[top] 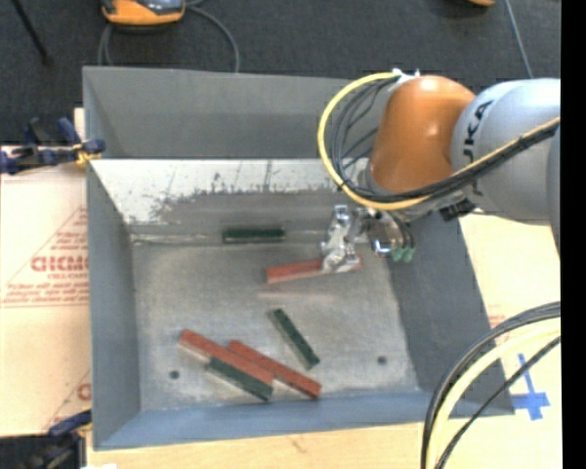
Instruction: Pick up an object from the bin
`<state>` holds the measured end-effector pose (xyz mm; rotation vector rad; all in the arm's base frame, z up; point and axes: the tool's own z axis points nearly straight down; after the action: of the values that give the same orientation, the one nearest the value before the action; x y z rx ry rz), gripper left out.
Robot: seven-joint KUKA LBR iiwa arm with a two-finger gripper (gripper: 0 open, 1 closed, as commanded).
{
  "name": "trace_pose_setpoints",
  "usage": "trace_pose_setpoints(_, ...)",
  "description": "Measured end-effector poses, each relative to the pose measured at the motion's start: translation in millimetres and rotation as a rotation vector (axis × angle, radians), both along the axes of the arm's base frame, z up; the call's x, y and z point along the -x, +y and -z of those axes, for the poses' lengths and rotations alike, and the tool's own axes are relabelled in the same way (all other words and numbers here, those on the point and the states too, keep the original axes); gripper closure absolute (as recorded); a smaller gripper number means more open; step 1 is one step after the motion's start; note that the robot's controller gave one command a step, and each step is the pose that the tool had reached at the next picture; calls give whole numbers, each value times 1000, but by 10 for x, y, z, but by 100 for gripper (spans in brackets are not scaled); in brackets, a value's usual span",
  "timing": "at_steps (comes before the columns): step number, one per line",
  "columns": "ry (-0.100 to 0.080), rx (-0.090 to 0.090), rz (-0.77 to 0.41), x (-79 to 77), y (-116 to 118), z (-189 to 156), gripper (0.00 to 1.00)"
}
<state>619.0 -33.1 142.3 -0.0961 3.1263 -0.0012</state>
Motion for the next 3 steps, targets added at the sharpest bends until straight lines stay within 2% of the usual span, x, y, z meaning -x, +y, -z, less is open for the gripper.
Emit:
trace_pose_setpoints(1,27,-2,40,126,2,-64,100)
trace_pose_setpoints(2,-10,-1,98,-120,-109,-113,100)
trace_pose_setpoints(3,10,-3,71,-126,-176,500,100)
